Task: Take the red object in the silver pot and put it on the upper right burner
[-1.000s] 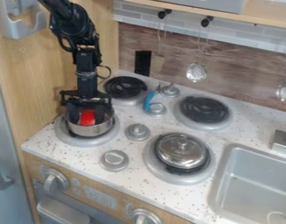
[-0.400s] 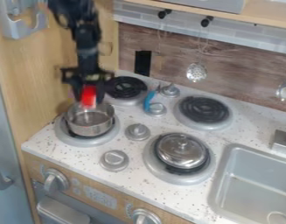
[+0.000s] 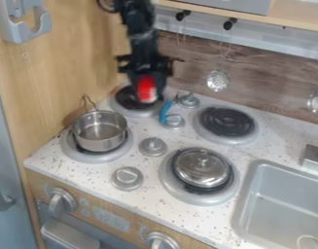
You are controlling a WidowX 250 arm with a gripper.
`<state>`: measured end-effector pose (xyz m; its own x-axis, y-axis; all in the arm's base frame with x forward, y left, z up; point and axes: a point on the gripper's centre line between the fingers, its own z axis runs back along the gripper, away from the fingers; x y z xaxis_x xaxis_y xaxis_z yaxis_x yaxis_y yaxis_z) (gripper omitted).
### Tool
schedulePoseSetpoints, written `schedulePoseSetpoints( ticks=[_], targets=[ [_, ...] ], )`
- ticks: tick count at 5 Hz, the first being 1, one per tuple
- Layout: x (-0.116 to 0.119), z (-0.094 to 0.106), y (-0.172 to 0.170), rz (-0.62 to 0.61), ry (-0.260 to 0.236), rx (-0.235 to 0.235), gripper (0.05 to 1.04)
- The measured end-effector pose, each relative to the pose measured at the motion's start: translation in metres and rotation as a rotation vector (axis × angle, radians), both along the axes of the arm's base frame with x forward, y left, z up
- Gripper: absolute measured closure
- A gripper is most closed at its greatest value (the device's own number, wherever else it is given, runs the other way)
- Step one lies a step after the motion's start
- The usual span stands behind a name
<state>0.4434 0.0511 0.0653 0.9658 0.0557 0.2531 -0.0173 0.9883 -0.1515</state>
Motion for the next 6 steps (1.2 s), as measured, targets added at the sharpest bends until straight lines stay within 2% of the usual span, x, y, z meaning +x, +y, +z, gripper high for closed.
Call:
schedulePoseSetpoints(
  ticks=[1,2,3,4,5,6],
  targets=[
    [0.014,-0.023,-0.030,-0.122,0.002,-0.051,0.538],
    [0.035,-0.053,-0.063,-0.211,-0.046,-0.033,0.538],
    [0.049,-0.074,-0.078,-0.255,-0.076,0.037,0.538],
    [0.061,-0.081,-0.089,-0.269,-0.138,0.091,0.538],
    [0.070,-0.079,-0.105,-0.270,-0.204,0.091,0.538],
    [0.078,-0.087,-0.111,-0.264,-0.202,0.057,0.538]
  ],
)
